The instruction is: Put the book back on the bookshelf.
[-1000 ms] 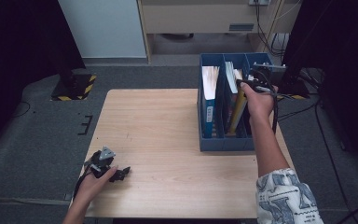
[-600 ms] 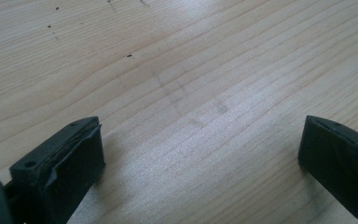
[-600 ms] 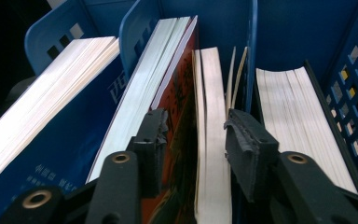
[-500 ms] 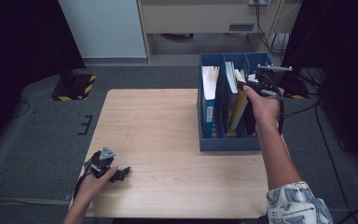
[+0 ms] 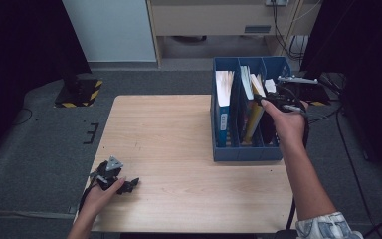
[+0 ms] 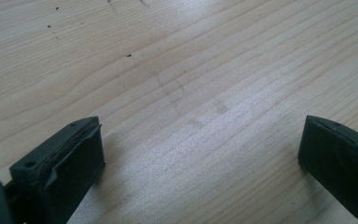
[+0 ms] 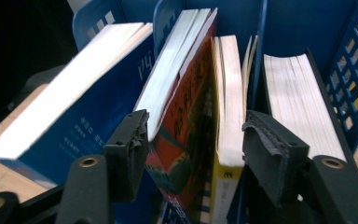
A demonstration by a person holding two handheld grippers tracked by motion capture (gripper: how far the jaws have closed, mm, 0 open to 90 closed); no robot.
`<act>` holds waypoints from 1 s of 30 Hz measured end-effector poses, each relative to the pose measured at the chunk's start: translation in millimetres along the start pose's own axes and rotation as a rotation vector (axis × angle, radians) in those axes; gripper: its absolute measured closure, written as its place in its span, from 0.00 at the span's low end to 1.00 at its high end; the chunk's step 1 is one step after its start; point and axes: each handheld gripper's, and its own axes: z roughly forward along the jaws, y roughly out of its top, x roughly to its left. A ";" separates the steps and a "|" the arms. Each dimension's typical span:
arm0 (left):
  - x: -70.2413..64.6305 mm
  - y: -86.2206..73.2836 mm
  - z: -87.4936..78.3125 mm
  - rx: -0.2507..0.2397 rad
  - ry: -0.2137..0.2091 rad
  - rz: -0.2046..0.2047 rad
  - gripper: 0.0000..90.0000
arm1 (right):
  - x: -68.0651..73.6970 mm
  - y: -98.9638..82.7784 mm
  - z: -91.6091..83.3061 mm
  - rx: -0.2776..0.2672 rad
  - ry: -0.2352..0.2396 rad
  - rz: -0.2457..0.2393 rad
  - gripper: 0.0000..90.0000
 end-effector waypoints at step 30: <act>0.3 0.1 -0.2 0.004 0.000 0.005 0.00 | -2.7 -24.0 -21.2 -0.012 0.026 -0.030 0.11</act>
